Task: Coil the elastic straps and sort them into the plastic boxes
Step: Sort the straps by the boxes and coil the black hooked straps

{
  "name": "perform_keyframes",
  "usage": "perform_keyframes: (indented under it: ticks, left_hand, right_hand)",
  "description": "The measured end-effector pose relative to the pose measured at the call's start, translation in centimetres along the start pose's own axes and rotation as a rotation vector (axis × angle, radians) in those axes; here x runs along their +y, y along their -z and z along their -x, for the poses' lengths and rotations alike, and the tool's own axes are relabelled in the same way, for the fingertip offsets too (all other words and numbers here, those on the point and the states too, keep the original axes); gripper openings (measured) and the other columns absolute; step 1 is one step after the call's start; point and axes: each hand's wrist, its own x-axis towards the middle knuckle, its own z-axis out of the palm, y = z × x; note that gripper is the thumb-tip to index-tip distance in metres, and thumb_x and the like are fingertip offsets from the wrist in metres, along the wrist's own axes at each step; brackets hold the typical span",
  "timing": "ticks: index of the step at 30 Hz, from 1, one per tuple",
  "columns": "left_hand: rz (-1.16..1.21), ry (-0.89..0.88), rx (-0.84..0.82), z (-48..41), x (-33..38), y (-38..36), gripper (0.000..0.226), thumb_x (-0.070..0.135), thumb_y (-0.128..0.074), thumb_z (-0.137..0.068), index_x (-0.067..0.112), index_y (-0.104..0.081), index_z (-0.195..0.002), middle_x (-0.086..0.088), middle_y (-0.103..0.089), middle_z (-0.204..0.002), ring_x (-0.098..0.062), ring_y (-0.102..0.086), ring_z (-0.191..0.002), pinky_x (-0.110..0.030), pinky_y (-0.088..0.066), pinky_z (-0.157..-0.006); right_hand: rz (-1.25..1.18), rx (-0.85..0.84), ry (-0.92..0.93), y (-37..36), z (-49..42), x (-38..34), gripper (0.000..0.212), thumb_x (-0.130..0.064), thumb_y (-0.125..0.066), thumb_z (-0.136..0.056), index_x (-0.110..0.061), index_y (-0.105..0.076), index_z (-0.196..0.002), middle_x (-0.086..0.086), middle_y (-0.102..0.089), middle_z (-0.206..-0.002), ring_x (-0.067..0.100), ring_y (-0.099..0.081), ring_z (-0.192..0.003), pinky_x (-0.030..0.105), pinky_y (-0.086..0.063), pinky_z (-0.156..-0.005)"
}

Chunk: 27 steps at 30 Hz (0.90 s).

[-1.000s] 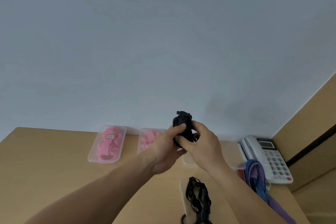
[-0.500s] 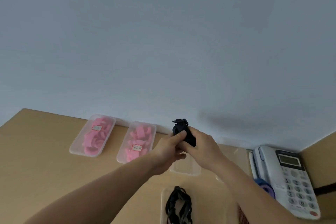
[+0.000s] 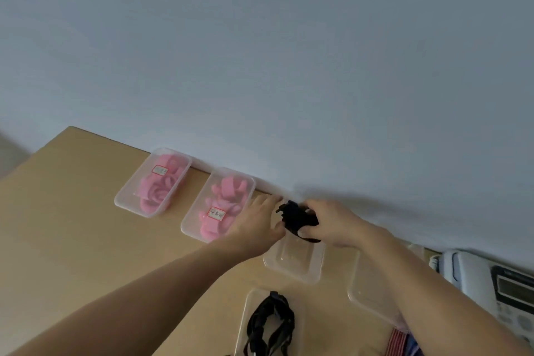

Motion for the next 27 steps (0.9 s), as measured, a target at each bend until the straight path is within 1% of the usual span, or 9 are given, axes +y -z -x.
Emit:
perform_keyframes:
  ticks: [4,7,9,13,15,19,22,25,27]
  left_hand:
    - [-0.122,-0.138,0.036,-1.1,0.1,-1.2,0.049,0.028,-0.056,-0.091,0.025,-0.05,-0.14,0.004,-0.048,-0.145,-0.017,-0.038,-0.135,-0.027,-0.025,-0.113]
    - [-0.256,-0.185,0.024,-1.6,-0.2,-1.8,0.047,0.031,-0.052,-0.091,0.023,-0.052,-0.138,0.002,-0.043,-0.149,-0.019,-0.032,-0.14,-0.031,-0.025,-0.115]
    - [-0.331,-0.204,0.029,-1.9,-0.4,-2.2,0.046,0.033,-0.05,-0.092,0.022,-0.052,-0.137,0.001,-0.038,-0.153,-0.02,-0.025,-0.145,-0.033,-0.021,-0.118]
    - [-0.354,-0.217,0.068,-2.4,-0.7,-2.7,0.044,0.036,-0.049,-0.093,0.022,-0.057,-0.133,0.002,-0.038,-0.154,-0.02,-0.022,-0.147,-0.034,-0.019,-0.118]
    - [-0.366,-0.228,0.078,-2.5,-0.7,-3.0,0.042,0.037,-0.05,-0.092,0.021,-0.058,-0.131,0.0,-0.04,-0.152,-0.02,-0.029,-0.144,-0.033,-0.026,-0.114]
    - [-0.366,-0.215,0.079,-2.6,-0.6,-3.3,0.042,0.036,-0.055,-0.09,0.021,-0.059,-0.129,-0.001,-0.045,-0.148,-0.021,-0.038,-0.138,-0.033,-0.035,-0.106]
    - [-0.335,-0.221,0.106,-2.6,-0.2,-2.8,0.037,0.027,-0.069,-0.082,0.015,-0.067,-0.117,-0.004,-0.061,-0.131,-0.027,-0.057,-0.12,-0.04,-0.047,-0.097]
    - [-0.334,-0.257,0.172,-2.6,0.1,-2.5,0.028,0.012,-0.086,-0.06,0.01,-0.075,-0.085,-0.009,-0.074,-0.103,-0.033,-0.071,-0.088,-0.04,-0.059,-0.072]
    - [-0.322,-0.258,0.166,-2.7,-0.1,-2.7,0.024,0.011,-0.082,-0.065,0.007,-0.074,-0.086,-0.011,-0.072,-0.111,-0.034,-0.07,-0.093,-0.041,-0.058,-0.076]
  right_hand:
    - [-0.003,-0.095,-0.015,0.7,-1.7,0.4,0.044,-0.032,-0.071,-0.083,-0.023,-0.057,-0.124,-0.006,-0.061,-0.105,0.015,-0.059,-0.095,0.025,-0.043,-0.069]
    - [0.034,-0.148,-0.013,0.4,-2.4,0.6,0.018,-0.03,-0.064,-0.088,-0.027,-0.058,-0.104,-0.006,-0.06,-0.092,0.016,-0.059,-0.085,0.024,-0.038,-0.06]
    - [0.054,-0.138,-0.001,-0.1,-2.6,0.8,0.01,-0.03,-0.059,-0.092,-0.027,-0.056,-0.102,-0.003,-0.062,-0.093,0.018,-0.059,-0.085,0.026,-0.039,-0.062]
    - [0.059,0.007,0.039,-0.8,-2.5,1.4,0.032,-0.026,-0.055,-0.096,-0.018,-0.054,-0.128,0.004,-0.062,-0.121,0.022,-0.057,-0.109,0.031,-0.043,-0.086]
    - [0.069,0.073,0.04,-1.1,-2.4,1.7,0.035,-0.027,-0.057,-0.095,-0.018,-0.052,-0.128,0.003,-0.059,-0.125,0.022,-0.054,-0.114,0.03,-0.041,-0.088]
    - [0.241,0.232,0.113,-2.1,-2.0,1.8,0.03,-0.03,-0.061,-0.092,-0.018,-0.057,-0.12,0.001,-0.057,-0.119,0.024,-0.053,-0.112,0.036,-0.046,-0.09]
    - [0.378,0.351,0.153,-2.7,-1.4,1.5,0.032,-0.038,-0.058,-0.091,-0.019,-0.061,-0.117,-0.001,-0.059,-0.115,0.023,-0.053,-0.109,0.035,-0.044,-0.088]
    - [0.428,0.286,0.15,-3.1,-1.1,1.9,0.049,-0.048,-0.058,-0.087,-0.022,-0.056,-0.129,-0.002,-0.058,-0.121,0.022,-0.054,-0.113,0.034,-0.042,-0.094]
    - [0.471,0.296,0.134,-3.2,-0.9,2.1,0.053,-0.049,-0.057,-0.088,-0.023,-0.053,-0.134,-0.005,-0.058,-0.126,0.02,-0.05,-0.119,0.034,-0.038,-0.1]
